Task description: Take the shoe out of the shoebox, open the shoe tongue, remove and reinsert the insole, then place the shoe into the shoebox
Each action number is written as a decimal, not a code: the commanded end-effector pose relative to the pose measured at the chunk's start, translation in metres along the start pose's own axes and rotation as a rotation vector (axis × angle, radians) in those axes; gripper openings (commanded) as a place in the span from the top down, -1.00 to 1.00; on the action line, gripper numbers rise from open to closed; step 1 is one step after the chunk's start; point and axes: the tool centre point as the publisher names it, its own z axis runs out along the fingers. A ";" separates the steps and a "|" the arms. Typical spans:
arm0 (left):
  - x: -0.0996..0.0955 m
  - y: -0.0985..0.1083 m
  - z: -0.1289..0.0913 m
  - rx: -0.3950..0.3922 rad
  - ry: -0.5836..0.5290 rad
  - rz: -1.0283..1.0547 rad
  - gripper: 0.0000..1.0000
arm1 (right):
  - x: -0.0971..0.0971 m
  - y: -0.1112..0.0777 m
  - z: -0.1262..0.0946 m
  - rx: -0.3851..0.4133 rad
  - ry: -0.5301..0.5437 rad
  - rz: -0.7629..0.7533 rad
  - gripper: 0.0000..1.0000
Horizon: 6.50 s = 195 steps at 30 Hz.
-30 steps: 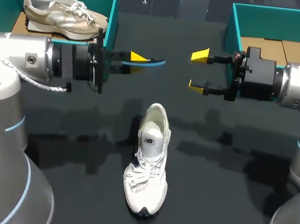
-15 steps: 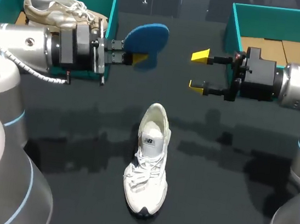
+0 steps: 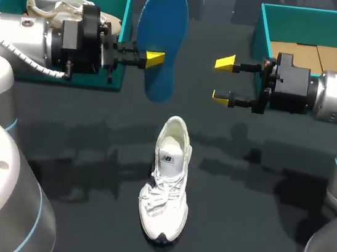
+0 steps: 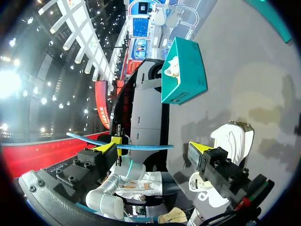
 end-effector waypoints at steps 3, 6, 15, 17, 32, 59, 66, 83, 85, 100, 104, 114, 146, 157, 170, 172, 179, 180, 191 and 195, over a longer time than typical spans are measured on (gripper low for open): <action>0.005 0.004 -0.004 -0.078 0.056 -0.408 1.00 | 0.000 -0.001 0.001 -0.001 -0.003 0.001 -1.00; 0.006 0.008 -0.005 -0.069 0.104 -0.491 1.00 | 0.000 -0.001 0.001 -0.001 -0.003 0.001 -1.00; 0.005 0.018 -0.002 -0.067 0.143 -0.766 1.00 | 0.000 -0.001 0.001 -0.001 -0.003 0.001 -1.00; 0.005 0.018 -0.001 -0.066 0.141 -0.829 1.00 | 0.000 -0.001 0.001 -0.001 -0.003 0.001 -1.00; -0.006 0.038 0.009 -0.060 0.169 -1.347 1.00 | 0.000 -0.001 0.001 -0.001 -0.003 0.001 -1.00; -0.013 0.052 0.021 -0.054 0.256 -1.578 1.00 | 0.042 0.001 -0.004 0.019 -0.402 -0.088 -1.00; -0.013 0.052 0.021 -0.054 0.256 -1.578 1.00 | 0.069 -0.003 0.007 0.026 -0.684 -0.129 -1.00; -0.013 0.052 0.021 -0.054 0.256 -1.578 1.00 | 0.111 -0.012 0.044 0.163 -1.315 -0.191 -1.00; -0.013 0.052 0.021 -0.054 0.256 -1.578 1.00 | 0.114 -0.018 0.051 0.161 -1.387 -0.217 -1.00; -0.013 0.052 0.021 -0.054 0.256 -1.578 1.00 | 0.106 -0.053 0.079 0.111 -1.634 -0.236 -1.00; -0.013 0.052 0.021 -0.054 0.256 -1.578 1.00 | 0.104 -0.054 0.084 0.112 -1.642 -0.219 -1.00; -0.013 0.052 0.021 -0.054 0.256 -1.578 1.00 | 0.108 -0.054 0.088 0.100 -1.669 -0.224 -1.00; -0.013 0.052 0.021 -0.054 0.256 -1.578 1.00 | 0.107 -0.046 0.033 0.087 -1.174 -0.107 -1.00; -0.013 0.052 0.021 -0.054 0.256 -1.578 1.00 | 0.094 -0.044 0.007 0.105 -0.839 -0.052 -1.00; -0.013 0.052 0.021 -0.054 0.256 -1.578 1.00 | 0.083 -0.046 -0.009 0.100 -0.517 -0.014 -1.00; -0.013 0.052 0.021 -0.054 0.256 -1.578 1.00 | 0.080 -0.048 -0.008 0.094 -0.481 -0.005 -1.00; -0.013 0.052 0.021 -0.054 0.256 -1.578 1.00 | 0.071 -0.052 -0.006 0.094 -0.361 0.012 -1.00; -0.013 0.052 0.021 -0.054 0.256 -1.578 1.00 | 0.070 -0.052 -0.006 0.096 -0.338 0.011 -1.00; -0.013 0.052 0.021 -0.054 0.256 -1.578 1.00 | 0.053 -0.047 -0.005 0.131 -0.163 0.041 -1.00; -0.013 0.052 0.021 -0.054 0.256 -1.578 1.00 | 0.049 -0.047 -0.003 0.136 -0.134 0.050 -1.00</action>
